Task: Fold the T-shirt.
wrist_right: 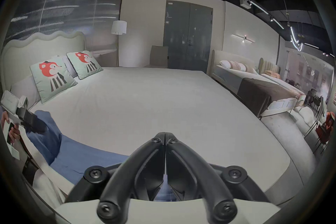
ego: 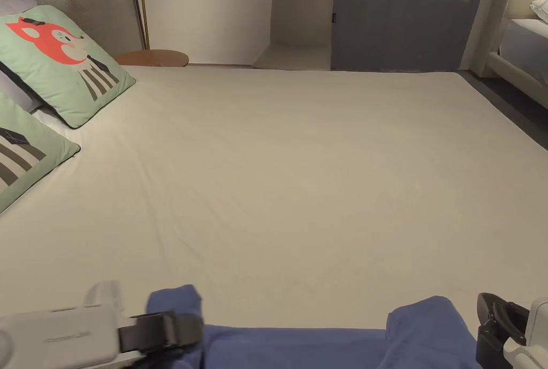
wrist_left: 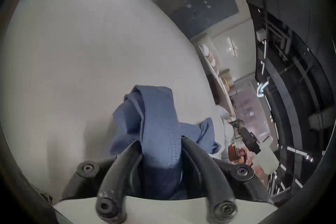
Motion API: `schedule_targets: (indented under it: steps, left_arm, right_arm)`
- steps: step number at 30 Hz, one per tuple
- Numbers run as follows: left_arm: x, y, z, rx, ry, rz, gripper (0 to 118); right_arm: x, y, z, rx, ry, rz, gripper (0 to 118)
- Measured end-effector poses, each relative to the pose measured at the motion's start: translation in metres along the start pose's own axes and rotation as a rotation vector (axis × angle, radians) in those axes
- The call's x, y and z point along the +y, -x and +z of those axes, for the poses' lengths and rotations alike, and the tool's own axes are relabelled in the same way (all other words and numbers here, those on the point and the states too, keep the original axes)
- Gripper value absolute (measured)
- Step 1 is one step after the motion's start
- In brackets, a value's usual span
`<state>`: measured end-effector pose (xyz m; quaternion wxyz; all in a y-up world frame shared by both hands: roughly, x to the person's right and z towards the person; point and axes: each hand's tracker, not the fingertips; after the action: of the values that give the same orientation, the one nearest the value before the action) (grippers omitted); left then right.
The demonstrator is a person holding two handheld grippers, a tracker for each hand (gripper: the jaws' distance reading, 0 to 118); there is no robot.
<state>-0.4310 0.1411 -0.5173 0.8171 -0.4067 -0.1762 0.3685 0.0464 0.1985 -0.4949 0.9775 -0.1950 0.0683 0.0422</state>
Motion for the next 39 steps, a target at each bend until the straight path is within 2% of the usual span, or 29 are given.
schedule_targets:
  steps: [4,5,9,10,12,14,15,16,17,19,20,22,23,24,25,26,28,34,39]
  left_arm:
    - [-0.012,-0.027,-0.065,0.100,0.090,-0.068,8]
    - [-0.032,-0.050,-0.085,0.121,0.110,-0.062,8]
    - [-0.046,-0.041,-0.133,0.220,0.144,-0.072,8]
    - [-0.050,-0.040,-0.140,0.247,0.143,-0.083,8]
    - [-0.055,-0.041,-0.144,0.261,0.125,-0.079,15]
    - [-0.060,-0.058,-0.134,0.222,0.100,-0.076,49]
    - [-0.059,-0.060,-0.129,0.164,0.090,-0.069,69]
    - [-0.059,-0.063,-0.122,0.109,0.069,-0.073,94]
    - [-0.054,-0.061,-0.115,0.072,0.034,-0.085,108]
    - [-0.054,-0.066,-0.095,-0.004,-0.070,-0.102,110]
    - [-0.053,-0.066,-0.087,0.007,-0.120,-0.112,110]
    - [-0.059,-0.074,-0.070,0.068,-0.213,-0.106,108]
    - [-0.061,-0.072,-0.067,0.138,-0.256,-0.117,97]
    - [-0.065,-0.074,-0.068,0.201,-0.290,-0.140,70]
    - [-0.070,-0.077,-0.071,0.281,-0.320,-0.193,18]
    - [-0.075,-0.079,-0.076,0.369,-0.330,-0.254,2]
    - [-0.088,-0.083,-0.095,0.552,-0.317,-0.365,1]
    - [-0.133,-0.093,-0.146,0.617,-0.250,-0.627,1]
    - [-0.167,-0.106,-0.186,0.572,-0.191,-0.756,1]
  right_arm:
    - [0.001,-0.012,0.008,-0.016,-0.015,-0.026,1]
    - [0.001,-0.015,0.010,-0.021,-0.018,-0.028,1]
    - [-0.003,-0.039,0.011,-0.038,-0.027,-0.037,1]
    - [-0.003,-0.032,0.016,-0.036,-0.029,-0.040,1]
    - [-0.005,-0.033,0.017,-0.042,-0.031,-0.045,1]
    - [-0.007,-0.038,0.017,-0.041,-0.030,-0.052,1]
    - [-0.008,-0.038,0.017,-0.039,-0.028,-0.056,1]
    - [-0.009,-0.039,0.017,-0.035,-0.027,-0.060,1]
    - [-0.010,-0.039,0.016,-0.033,-0.025,-0.062,1]
    - [-0.007,-0.034,0.016,-0.025,-0.021,-0.063,1]
    - [-0.008,-0.034,0.017,-0.021,-0.019,-0.064,1]
    - [-0.009,-0.034,0.016,-0.014,-0.019,-0.069,1]
    - [-0.009,-0.033,0.017,-0.012,-0.018,-0.071,1]
    - [-0.010,-0.034,0.017,-0.010,-0.019,-0.074,1]
    - [-0.010,-0.034,0.018,-0.008,-0.020,-0.077,1]
    - [-0.013,-0.033,0.018,-0.006,-0.019,-0.080,1]
    - [-0.014,-0.034,0.019,-0.004,-0.019,-0.082,1]
    - [-0.014,-0.038,0.022,-0.007,-0.017,-0.097,1]
    - [-0.016,-0.049,0.023,-0.013,-0.018,-0.108,1]
